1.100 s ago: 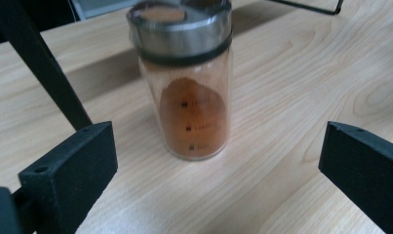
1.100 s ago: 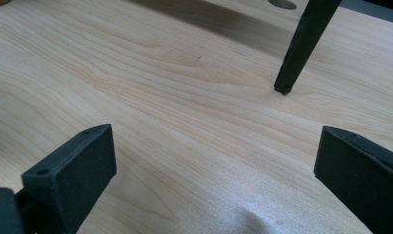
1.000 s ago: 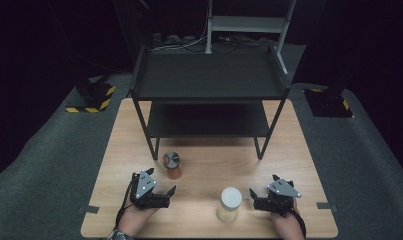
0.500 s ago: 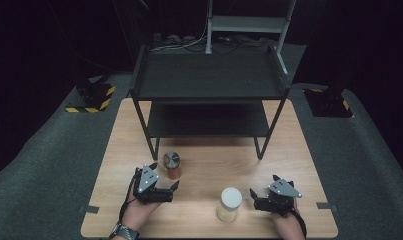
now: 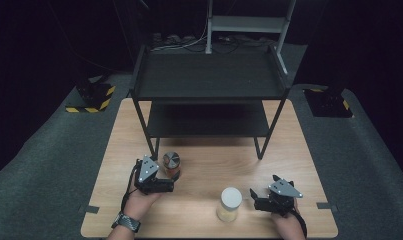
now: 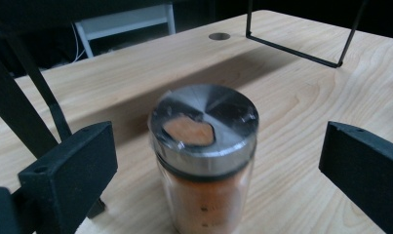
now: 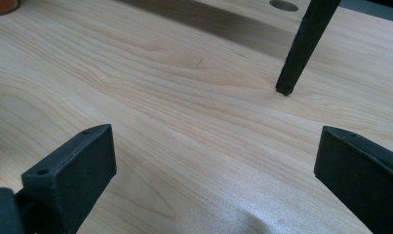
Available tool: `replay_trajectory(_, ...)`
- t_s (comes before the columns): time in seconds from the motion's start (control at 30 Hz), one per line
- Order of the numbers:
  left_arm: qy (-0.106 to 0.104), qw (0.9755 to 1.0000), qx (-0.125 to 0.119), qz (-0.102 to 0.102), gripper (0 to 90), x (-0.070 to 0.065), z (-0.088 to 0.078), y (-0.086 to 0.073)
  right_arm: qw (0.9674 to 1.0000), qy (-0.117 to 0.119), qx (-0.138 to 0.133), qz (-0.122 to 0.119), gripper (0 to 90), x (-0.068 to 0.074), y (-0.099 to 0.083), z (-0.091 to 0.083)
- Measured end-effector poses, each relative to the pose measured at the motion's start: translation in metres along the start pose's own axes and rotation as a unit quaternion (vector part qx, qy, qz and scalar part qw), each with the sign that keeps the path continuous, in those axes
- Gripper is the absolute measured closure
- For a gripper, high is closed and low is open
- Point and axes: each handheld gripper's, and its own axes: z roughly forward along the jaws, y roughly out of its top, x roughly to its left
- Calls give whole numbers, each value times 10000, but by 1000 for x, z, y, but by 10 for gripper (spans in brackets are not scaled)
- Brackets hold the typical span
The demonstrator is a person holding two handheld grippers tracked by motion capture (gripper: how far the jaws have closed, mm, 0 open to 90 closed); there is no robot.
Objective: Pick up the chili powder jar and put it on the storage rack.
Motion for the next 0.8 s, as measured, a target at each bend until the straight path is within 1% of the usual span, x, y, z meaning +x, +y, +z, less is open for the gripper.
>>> replay_trajectory(0.3, -13, 10000, 10, 6, 7, 4, 8, 6, 10000, -12, 25, -3, 12, 1, 1, 1)
replay_trajectory(0.43, -52, 10000, -8, -43, 10, 7, 12, 5, 10000, 0, 6, -16, 12, 0, 0, 0)
replay_trajectory(0.47, -72, 9999, -38, -96, 14, 8, 13, 4, 10000, -2, 10, -4, 13, 0, 0, 0)
replay_trajectory(0.53, -44, 9999, -55, -108, 32, 8, 15, 3, 10000, 4, 15, -2, 13, 0, 1, 0)
replay_trajectory(0.6, -95, 9999, -83, -115, 61, 10, 17, 0, 10000, 8, 15, -2, 12, 0, 1, 0)
replay_trajectory(0.67, -77, 9999, -113, -103, 88, 10, 17, -1, 10000, -3, 37, -3, 12, 1, 1, 1)
replay_trajectory(0.7, -104, 9998, -125, -105, 107, 11, 18, -2, 10000, 1, 33, -10, 13, 0, 1, 1)
replay_trajectory(0.73, -184, 9995, -153, -188, 133, 13, 18, -4, 10000, 5, 30, -11, 13, 0, 1, 1)
replay_trajectory(0.77, -184, 9995, -153, -188, 163, 13, 18, -4, 10000, 5, 30, -11, 13, 0, 1, 1)
replay_trajectory(0.8, -165, 9996, -153, -180, 163, 13, 18, -4, 10000, 5, 27, 2, 13, 0, 1, 1)
